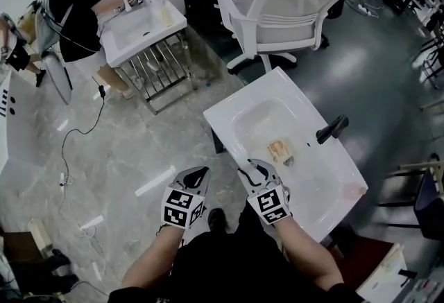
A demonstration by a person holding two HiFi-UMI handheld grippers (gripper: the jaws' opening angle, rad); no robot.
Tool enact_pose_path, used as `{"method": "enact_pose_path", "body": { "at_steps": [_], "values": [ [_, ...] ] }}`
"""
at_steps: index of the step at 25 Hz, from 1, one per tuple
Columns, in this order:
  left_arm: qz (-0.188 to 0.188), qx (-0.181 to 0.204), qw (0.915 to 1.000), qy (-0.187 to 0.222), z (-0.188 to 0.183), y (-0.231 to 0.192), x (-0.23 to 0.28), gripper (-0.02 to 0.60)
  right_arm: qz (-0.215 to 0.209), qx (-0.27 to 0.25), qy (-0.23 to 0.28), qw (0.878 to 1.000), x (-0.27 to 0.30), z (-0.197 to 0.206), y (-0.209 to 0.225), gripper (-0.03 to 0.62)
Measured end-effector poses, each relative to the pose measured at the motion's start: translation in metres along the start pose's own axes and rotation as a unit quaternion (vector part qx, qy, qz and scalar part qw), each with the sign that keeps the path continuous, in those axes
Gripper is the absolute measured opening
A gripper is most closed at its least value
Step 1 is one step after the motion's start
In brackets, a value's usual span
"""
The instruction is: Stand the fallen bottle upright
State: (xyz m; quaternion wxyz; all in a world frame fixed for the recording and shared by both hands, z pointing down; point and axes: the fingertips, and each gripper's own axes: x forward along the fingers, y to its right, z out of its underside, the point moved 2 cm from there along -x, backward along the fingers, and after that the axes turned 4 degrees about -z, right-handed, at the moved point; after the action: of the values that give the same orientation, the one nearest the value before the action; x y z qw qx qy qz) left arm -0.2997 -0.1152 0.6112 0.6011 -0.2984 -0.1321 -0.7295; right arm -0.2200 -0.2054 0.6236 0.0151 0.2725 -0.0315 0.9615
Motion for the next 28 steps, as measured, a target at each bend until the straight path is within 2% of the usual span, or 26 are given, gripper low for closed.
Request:
{"method": "enact_pose_path", "body": {
  "at_steps": [7,14,20,28],
  "values": [
    [0.021,0.018,0.9991,0.032,-0.017,0.002,-0.028,0.017,0.059,0.087,0.029,0.994,-0.039,-0.017,0.005,0.163],
    [0.059,0.033,0.9969,0.042,-0.014,0.011,-0.04,0.017,0.122,0.167,0.055,0.977,-0.083,-0.009,0.013,0.166],
    [0.091,0.046,0.9939,0.042,-0.018,0.03,-0.029,0.017,0.148,0.183,0.051,0.971,-0.103,0.0,0.02,0.172],
    [0.142,0.079,0.9858,0.043,-0.038,0.073,0.012,0.017,0.177,0.198,0.038,0.963,-0.122,0.026,0.055,0.173]
  ]
}}
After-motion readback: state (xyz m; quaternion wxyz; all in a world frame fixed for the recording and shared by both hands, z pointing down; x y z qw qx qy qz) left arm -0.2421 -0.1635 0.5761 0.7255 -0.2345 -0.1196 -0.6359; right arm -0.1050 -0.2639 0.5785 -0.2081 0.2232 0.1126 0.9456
